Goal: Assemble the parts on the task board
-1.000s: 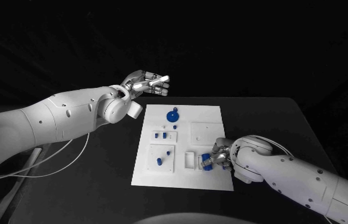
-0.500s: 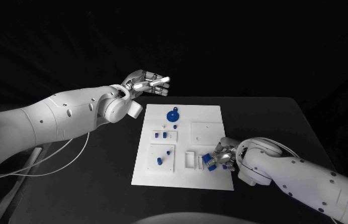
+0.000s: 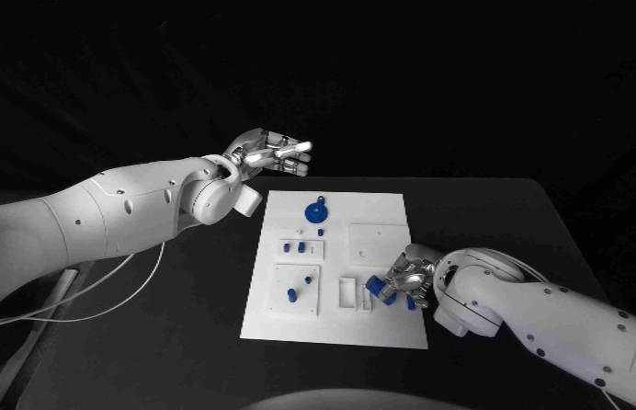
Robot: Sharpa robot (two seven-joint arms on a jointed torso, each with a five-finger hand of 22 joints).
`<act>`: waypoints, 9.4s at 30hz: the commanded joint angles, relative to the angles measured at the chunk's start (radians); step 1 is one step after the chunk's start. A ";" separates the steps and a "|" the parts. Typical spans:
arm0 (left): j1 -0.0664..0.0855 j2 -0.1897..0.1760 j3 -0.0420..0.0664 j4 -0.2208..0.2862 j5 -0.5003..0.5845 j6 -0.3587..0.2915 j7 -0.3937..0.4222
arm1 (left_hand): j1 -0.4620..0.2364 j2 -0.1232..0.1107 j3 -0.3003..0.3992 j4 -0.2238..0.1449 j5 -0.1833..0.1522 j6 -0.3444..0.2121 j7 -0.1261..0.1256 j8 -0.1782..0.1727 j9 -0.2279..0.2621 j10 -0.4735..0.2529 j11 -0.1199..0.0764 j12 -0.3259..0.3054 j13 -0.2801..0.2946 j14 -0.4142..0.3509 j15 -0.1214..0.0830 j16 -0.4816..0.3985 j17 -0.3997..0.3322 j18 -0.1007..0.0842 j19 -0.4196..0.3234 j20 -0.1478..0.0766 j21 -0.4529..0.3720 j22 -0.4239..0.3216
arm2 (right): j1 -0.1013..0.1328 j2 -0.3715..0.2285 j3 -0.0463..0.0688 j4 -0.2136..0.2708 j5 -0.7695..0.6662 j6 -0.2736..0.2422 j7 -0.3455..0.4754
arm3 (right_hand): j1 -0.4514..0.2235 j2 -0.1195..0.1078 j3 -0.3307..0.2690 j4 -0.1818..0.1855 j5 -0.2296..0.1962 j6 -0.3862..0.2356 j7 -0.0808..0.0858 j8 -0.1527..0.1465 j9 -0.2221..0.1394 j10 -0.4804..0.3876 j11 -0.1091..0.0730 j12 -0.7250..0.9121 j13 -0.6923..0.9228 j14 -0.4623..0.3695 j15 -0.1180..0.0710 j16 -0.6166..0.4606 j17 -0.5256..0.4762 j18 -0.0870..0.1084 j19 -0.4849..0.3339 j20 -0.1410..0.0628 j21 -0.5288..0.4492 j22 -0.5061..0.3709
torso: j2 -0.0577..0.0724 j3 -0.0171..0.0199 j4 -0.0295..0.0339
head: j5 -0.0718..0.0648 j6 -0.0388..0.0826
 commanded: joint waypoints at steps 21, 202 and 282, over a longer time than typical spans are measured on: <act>0.000 0.013 0.000 -0.003 -0.005 0.023 -0.005 | -0.003 0.019 -0.005 -0.014 0.001 -0.004 0.001 -0.001 -0.001 -0.007 -0.001 -0.001 0.001 -0.008 0.003 -0.002 0.003 0.000 -0.003 0.006 -0.001 0.000 | 0.008 0.081 -0.007 -0.024 -0.080 0.015 -0.024 | 0.018 0.052 -0.171 0.123 -0.100 0.049 -0.034 0.014 0.003 0.017 -0.014 -0.011 -0.012 0.004 -0.012 0.002 -0.006 -0.009 0.044 -0.011 -0.022 0.064 | 0.001 -0.0011 0.0003 | 0.002 -0.003; -0.005 0.005 -0.006 -0.006 -0.034 0.038 0.002 | 0.004 0.081 -0.049 -0.077 0.002 0.011 -0.002 0.000 0.000 -0.014 0.000 -0.001 0.001 -0.005 0.002 -0.002 0.008 0.004 0.005 0.004 0.005 0.002 | -0.063 -0.098 0.089 -0.001 -0.152 0.165 -0.064 | -0.002 0.018 -0.169 0.229 -0.368 0.077 -0.060 0.015 0.244 0.044 -0.026 0.024 0.015 0.005 -0.017 0.010 -0.011 -0.020 0.045 -0.017 0.004 0.070 | 0.001 -0.0012 0.0008 | -0.050 -0.017; -0.005 -0.002 -0.006 0.000 -0.026 0.075 -0.041 | 0.001 0.064 -0.037 -0.054 0.000 -0.007 0.004 0.000 0.000 -0.027 0.004 -0.001 0.001 -0.012 0.005 -0.002 0.006 0.007 0.001 0.008 0.005 0.001 | -0.083 -0.015 0.025 -0.031 -0.077 -0.084 0.052 | -0.054 0.008 0.281 -0.015 0.117 -0.008 0.011 0.014 -0.142 0.008 0.000 0.017 0.002 -0.002 -0.005 -0.009 -0.005 0.011 0.012 -0.004 0.070 0.071 | 0.001 -0.0005 -0.0001 | -0.032 -0.034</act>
